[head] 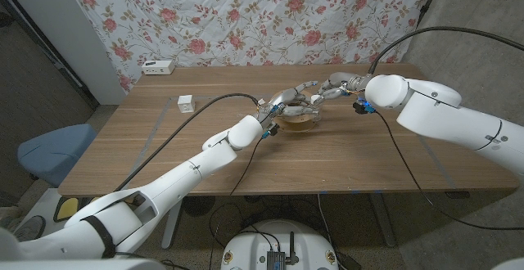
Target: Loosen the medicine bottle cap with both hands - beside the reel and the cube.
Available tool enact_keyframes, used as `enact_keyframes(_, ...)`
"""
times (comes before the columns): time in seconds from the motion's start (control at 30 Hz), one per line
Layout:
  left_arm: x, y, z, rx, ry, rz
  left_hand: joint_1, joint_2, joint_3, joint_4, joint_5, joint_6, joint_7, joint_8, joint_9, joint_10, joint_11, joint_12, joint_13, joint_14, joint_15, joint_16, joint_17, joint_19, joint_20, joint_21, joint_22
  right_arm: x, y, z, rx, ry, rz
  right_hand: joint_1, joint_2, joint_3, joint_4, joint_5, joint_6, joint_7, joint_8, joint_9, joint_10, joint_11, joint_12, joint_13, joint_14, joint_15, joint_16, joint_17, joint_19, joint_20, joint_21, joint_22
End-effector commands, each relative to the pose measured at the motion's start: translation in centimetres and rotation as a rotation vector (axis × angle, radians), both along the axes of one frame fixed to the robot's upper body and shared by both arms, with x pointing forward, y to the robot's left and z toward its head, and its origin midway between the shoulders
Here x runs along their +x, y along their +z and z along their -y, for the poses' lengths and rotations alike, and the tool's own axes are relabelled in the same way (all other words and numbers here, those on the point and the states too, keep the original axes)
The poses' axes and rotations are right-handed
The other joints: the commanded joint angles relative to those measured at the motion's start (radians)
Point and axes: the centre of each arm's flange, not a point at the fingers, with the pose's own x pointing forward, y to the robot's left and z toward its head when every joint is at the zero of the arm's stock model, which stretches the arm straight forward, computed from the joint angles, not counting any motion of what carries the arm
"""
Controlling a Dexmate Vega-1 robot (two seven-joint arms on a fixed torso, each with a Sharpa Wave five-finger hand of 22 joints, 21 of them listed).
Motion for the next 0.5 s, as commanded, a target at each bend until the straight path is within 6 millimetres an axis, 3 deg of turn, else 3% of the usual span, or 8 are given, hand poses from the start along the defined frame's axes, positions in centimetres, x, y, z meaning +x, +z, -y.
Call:
enact_keyframes(0.03, -0.01, 0.03, 0.00, 0.002, -0.003, -0.003, -0.001, 0.007, 0.007, 0.003, 0.007, 0.003, 0.000, 0.001, 0.002, 0.034, -0.023, 0.003, 0.002, 0.003, -0.079, 0.003, 0.002, -0.006, -0.075, 0.000, 0.002, 0.04, -0.15, 0.17, 0.028, 0.041, -0.025, 0.033, 0.026, 0.024, -0.001, 0.014, -0.011, -0.002, -0.010, -0.004, -0.005, -0.012, -0.003, 0.002, -0.014, -0.007, -0.002, 0.004, -0.007, -0.010, -0.001, 0.001)
enact_keyframes(0.2, -0.01, -0.03, 0.02, 0.002, -0.003, -0.004, -0.003, 0.008, 0.008, 0.004, 0.007, 0.004, -0.001, 0.001, 0.002, 0.035, -0.024, 0.003, 0.002, 0.004, -0.079, 0.003, 0.002, -0.005, -0.075, 0.000, 0.002, 0.01, -0.20, 0.28, 0.040, 0.048, -0.032, 0.062, 0.044, 0.051, -0.003, 0.025, -0.019, -0.002, -0.021, -0.008, -0.010, -0.017, -0.003, 0.002, -0.020, -0.012, -0.002, 0.007, -0.015, -0.016, -0.002, 0.001)
enact_keyframes(0.5, -0.04, -0.09, 0.00, 0.002, -0.003, -0.006, -0.005, 0.010, 0.009, 0.005, 0.007, 0.004, -0.002, 0.001, 0.002, 0.034, -0.024, 0.003, 0.003, 0.004, -0.079, 0.003, 0.002, -0.006, -0.074, 0.000, 0.002, -0.01, -0.24, 0.41, 0.052, 0.066, -0.044, 0.146, 0.058, 0.131, 0.001, 0.050, -0.024, -0.008, -0.042, -0.018, -0.025, -0.041, -0.003, 0.002, -0.034, -0.025, 0.001, 0.018, -0.036, -0.034, -0.002, 0.002)
